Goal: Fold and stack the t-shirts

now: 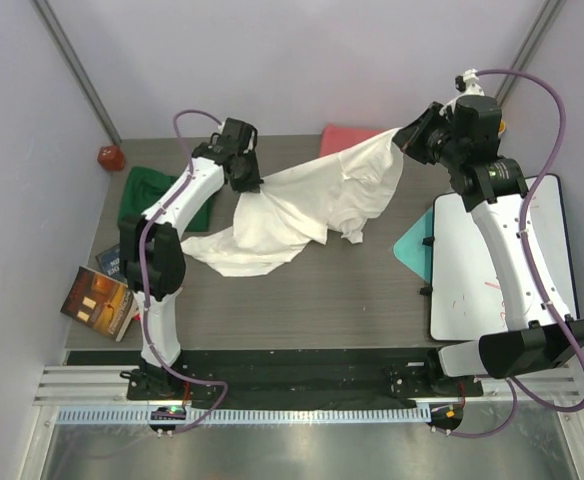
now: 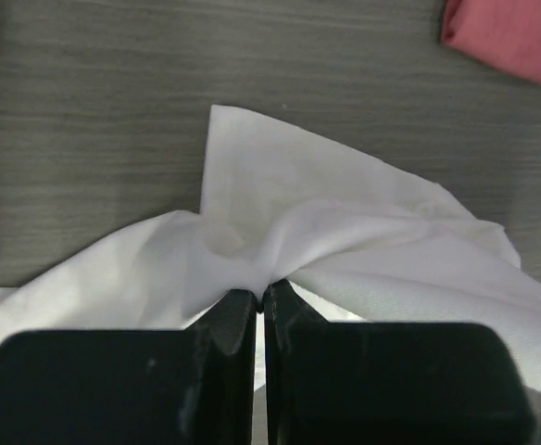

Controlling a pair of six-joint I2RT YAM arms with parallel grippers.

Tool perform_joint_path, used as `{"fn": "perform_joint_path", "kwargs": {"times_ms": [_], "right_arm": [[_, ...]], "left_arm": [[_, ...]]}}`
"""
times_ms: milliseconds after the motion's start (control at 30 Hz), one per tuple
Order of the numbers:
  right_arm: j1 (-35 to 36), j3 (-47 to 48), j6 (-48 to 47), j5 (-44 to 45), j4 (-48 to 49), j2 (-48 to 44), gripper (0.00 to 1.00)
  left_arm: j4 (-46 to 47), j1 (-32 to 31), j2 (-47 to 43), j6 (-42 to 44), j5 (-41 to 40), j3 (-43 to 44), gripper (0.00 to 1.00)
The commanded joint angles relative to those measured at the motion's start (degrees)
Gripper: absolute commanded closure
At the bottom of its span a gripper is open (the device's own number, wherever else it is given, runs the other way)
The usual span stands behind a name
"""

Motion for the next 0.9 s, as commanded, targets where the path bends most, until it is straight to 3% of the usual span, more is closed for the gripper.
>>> {"fn": "perform_joint_path", "kwargs": {"times_ms": [0,167,233,300,333,400,433,667,867], "right_arm": [[-0.34,0.82,-1.09,1.39,6.69,-0.80,0.99],[-0.25,1.17,-1.88,3.59,8.26,-0.54,0.99],[-0.25,1.34,-2.40,4.30,9.85,-0.37,0.99],[-0.25,2.39,-2.76,4.04,9.76,1.12,0.99],[-0.25,2.48,-2.67,3.86,9.68,1.65,0.99],[-0.25,1.96,-1.54,2.98,9.67,2.36,0.99],[-0.25,1.52,-1.18,2.72,9.67,2.80,0.99],[-0.25,-3.75,-0.47,2.27,10.29,2.98,0.99],[-0.16,-5.86,-0.21,2.10,10.73,3.41,0.99]], "left_arm": [[5.15,0.56,8.76,-0.11,-1.08,9.10,1.00],[-1.53,0.38,23.38,-1.86,5.25,25.88,1.00],[-2.50,0.38,26.28,-3.18,6.14,27.92,0.99],[-2.68,0.38,25.78,-3.27,7.80,27.85,0.82],[-2.94,0.38,24.81,-3.10,8.24,27.15,0.62],[-2.86,-0.05,19.03,-2.40,8.34,22.24,0.44],[-2.51,-0.23,16.83,-1.96,8.25,20.04,0.41],[-1.01,-1.90,-7.85,1.20,5.25,-3.69,0.37],[-2.68,-6.20,-13.69,5.34,9.65,-11.88,0.37]]}}
